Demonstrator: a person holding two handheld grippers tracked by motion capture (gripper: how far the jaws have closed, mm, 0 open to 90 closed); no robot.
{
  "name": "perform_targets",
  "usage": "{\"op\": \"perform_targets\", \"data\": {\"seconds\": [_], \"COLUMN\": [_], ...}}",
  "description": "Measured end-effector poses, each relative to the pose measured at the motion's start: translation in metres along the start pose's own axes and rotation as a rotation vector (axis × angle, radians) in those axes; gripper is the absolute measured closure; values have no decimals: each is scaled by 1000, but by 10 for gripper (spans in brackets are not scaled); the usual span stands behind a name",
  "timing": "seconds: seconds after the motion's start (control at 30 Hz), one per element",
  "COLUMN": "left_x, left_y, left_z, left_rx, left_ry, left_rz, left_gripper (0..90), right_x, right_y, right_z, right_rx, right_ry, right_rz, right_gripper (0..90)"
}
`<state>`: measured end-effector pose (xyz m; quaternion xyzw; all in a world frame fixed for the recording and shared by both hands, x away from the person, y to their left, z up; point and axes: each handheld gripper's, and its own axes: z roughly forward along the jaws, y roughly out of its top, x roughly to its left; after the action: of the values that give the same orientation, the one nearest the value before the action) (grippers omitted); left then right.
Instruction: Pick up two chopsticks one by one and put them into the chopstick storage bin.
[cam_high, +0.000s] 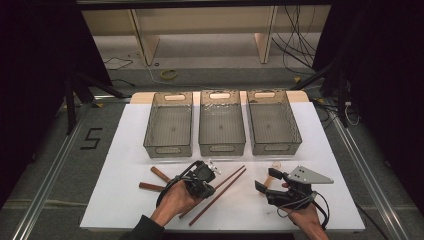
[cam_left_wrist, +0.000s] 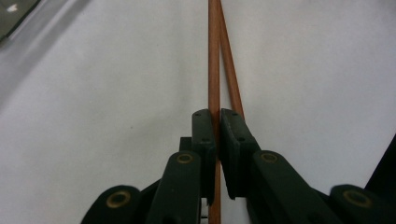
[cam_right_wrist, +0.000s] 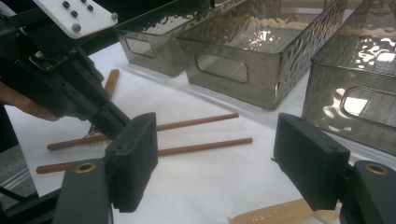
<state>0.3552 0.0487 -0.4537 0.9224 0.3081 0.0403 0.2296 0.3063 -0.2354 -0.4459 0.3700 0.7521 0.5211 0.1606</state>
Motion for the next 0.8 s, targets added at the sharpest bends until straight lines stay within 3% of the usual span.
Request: {"op": "perform_targets", "data": {"seconds": [0.23, 0.7, 0.8], "left_x": [3, 10, 17], "left_y": [0, 1, 0], "left_z": [-7, -39, -49], "left_rx": [-27, -116, -132], "left_ry": [-13, -17, -9], "left_rz": [-5, -24, -28], "left_gripper": [845, 844, 844], "right_x": [0, -1, -1], "right_y": [0, 0, 0], "right_z": [0, 0, 0], "right_rx": [-3, -2, -3], "right_ry": [-1, 0, 0], "right_rz": [-1, 2, 1], "right_gripper": [313, 313, 313]}}
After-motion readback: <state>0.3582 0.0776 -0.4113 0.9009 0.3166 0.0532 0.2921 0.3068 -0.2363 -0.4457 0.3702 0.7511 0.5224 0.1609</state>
